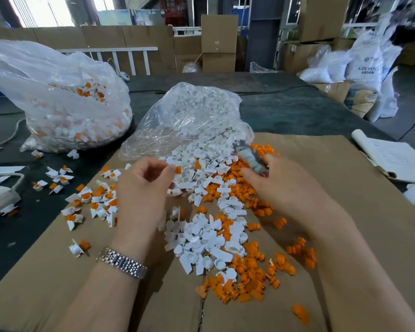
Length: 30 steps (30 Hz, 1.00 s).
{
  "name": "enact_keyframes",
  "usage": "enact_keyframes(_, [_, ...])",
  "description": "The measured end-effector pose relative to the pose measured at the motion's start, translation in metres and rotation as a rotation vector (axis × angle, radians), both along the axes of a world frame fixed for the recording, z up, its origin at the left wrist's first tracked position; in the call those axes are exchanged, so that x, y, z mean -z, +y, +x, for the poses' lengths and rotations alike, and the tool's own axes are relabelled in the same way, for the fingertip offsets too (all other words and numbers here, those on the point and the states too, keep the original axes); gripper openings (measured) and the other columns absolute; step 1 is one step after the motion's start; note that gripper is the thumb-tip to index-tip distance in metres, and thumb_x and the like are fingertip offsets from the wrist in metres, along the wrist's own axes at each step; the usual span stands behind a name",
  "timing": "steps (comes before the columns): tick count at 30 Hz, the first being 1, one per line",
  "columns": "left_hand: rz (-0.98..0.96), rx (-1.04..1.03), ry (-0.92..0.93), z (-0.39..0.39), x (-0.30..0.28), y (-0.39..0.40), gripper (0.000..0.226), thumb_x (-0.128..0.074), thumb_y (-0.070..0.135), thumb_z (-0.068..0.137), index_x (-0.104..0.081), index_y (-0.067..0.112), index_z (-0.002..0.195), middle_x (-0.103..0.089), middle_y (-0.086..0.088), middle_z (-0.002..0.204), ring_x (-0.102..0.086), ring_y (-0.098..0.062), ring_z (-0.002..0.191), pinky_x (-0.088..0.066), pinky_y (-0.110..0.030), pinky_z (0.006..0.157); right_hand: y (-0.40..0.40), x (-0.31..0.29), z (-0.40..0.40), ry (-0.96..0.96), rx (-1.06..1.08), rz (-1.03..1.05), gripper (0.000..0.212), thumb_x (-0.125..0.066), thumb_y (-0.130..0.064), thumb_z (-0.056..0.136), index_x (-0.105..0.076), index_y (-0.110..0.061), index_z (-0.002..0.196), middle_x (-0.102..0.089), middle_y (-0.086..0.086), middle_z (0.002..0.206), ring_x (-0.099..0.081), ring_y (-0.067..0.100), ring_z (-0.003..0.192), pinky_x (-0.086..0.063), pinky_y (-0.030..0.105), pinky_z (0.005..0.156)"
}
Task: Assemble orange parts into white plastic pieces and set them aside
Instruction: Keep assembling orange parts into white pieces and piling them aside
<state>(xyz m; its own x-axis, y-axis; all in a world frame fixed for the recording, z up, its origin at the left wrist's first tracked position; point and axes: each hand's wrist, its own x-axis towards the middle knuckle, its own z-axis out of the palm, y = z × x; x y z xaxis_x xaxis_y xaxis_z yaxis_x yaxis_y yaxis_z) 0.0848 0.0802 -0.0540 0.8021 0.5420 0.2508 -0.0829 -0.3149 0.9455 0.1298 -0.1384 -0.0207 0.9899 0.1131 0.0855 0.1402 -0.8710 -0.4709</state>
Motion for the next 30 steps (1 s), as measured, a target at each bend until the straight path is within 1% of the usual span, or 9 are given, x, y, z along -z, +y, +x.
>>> enact_keyframes(5, [0.436,-0.236,0.111,0.005,0.002,0.017,0.017,-0.067,0.016,0.095,-0.068,0.020,0.110,-0.062,0.001,0.111,-0.060,-0.013,0.084,-0.048,-0.027,0.065,0.008,0.019,0.008,0.002,0.101,-0.284,0.061,-0.051,-0.067,0.090,-0.050,-0.015,0.122,-0.054,0.013,0.124,-0.052,0.034,0.117,-0.044,0.050,0.097])
enact_keyframes(9, [0.570,0.011,0.101,0.004,0.004,0.005,0.018,-0.068,0.021,0.092,-0.067,0.032,0.105,-0.060,0.011,0.104,-0.055,-0.005,0.083,-0.041,-0.021,0.064,0.014,0.027,0.010,0.023,0.087,-0.328,0.070,-0.048,-0.071,0.089,-0.049,-0.014,0.130,-0.050,0.016,0.134,-0.046,0.036,0.126,-0.036,0.055,0.104])
enact_keyframes(13, [0.684,0.221,0.213,0.005,0.008,-0.003,0.022,-0.068,0.025,0.091,-0.067,0.038,0.109,-0.057,0.018,0.103,-0.055,-0.004,0.096,-0.048,-0.026,0.080,0.020,0.033,0.011,-0.035,0.059,-0.321,0.068,-0.049,-0.069,0.090,-0.047,-0.015,0.132,-0.045,0.014,0.135,-0.042,0.034,0.127,-0.038,0.053,0.100])
enact_keyframes(15, [0.772,0.241,0.265,0.007,0.010,-0.004,0.024,-0.071,0.027,0.090,-0.070,0.032,0.113,-0.056,0.015,0.102,-0.053,-0.011,0.102,-0.046,-0.029,0.089,0.027,0.033,0.011,-0.214,-0.035,-0.299,0.056,-0.056,-0.062,0.090,-0.050,-0.022,0.129,-0.045,0.006,0.130,-0.042,0.026,0.121,-0.038,0.043,0.091])
enact_keyframes(17, [0.819,0.235,0.286,0.008,0.012,-0.006,0.024,-0.073,0.026,0.087,-0.072,0.028,0.111,-0.056,0.012,0.097,-0.053,-0.014,0.099,-0.046,-0.031,0.086,0.039,0.033,0.010,-0.376,-0.221,-0.308,0.036,-0.060,-0.052,0.092,-0.057,-0.031,0.121,-0.051,-0.004,0.123,-0.042,0.019,0.117,-0.027,0.036,0.083])
enact_keyframes(20, [0.825,0.218,0.290,0.009,0.013,-0.008,0.021,-0.073,0.023,0.088,-0.073,0.026,0.108,-0.059,0.009,0.096,-0.055,-0.016,0.097,-0.049,-0.034,0.088,0.057,0.036,0.008,-0.416,-0.373,-0.373,0.015,-0.064,-0.032,0.094,-0.067,-0.034,0.109,-0.059,-0.008,0.112,-0.042,0.020,0.114,-0.023,0.039,0.083])
enact_keyframes(23, [0.809,0.192,0.291,0.010,0.014,-0.009,0.017,-0.070,0.023,0.094,-0.074,0.027,0.111,-0.064,0.007,0.102,-0.059,-0.016,0.102,-0.050,-0.032,0.091,0.062,0.042,0.008,-0.373,-0.382,-0.437,0.015,-0.063,-0.020,0.095,-0.069,-0.031,0.103,-0.059,-0.006,0.103,-0.042,0.022,0.110,-0.027,0.042,0.085])
enact_keyframes(26, [0.739,0.164,0.266,0.009,0.013,-0.010,0.018,-0.070,0.024,0.096,-0.074,0.027,0.113,-0.070,0.008,0.108,-0.060,-0.010,0.095,-0.048,-0.026,0.084,0.062,0.042,0.008,-0.346,-0.385,-0.425,0.013,-0.058,-0.020,0.098,-0.064,-0.025,0.107,-0.058,0.000,0.107,-0.043,0.025,0.113,-0.033,0.043,0.088])
enact_keyframes(30, [0.486,0.165,0.167,0.006,0.007,-0.008,0.016,-0.074,0.019,0.092,-0.068,0.032,0.100,-0.068,0.017,0.094,-0.062,0.002,0.082,-0.045,-0.016,0.068,0.057,0.038,0.008,-0.360,-0.349,-0.288,0.018,-0.050,-0.024,0.100,-0.058,-0.019,0.115,-0.059,0.004,0.111,-0.048,0.026,0.112,-0.038,0.041,0.092])
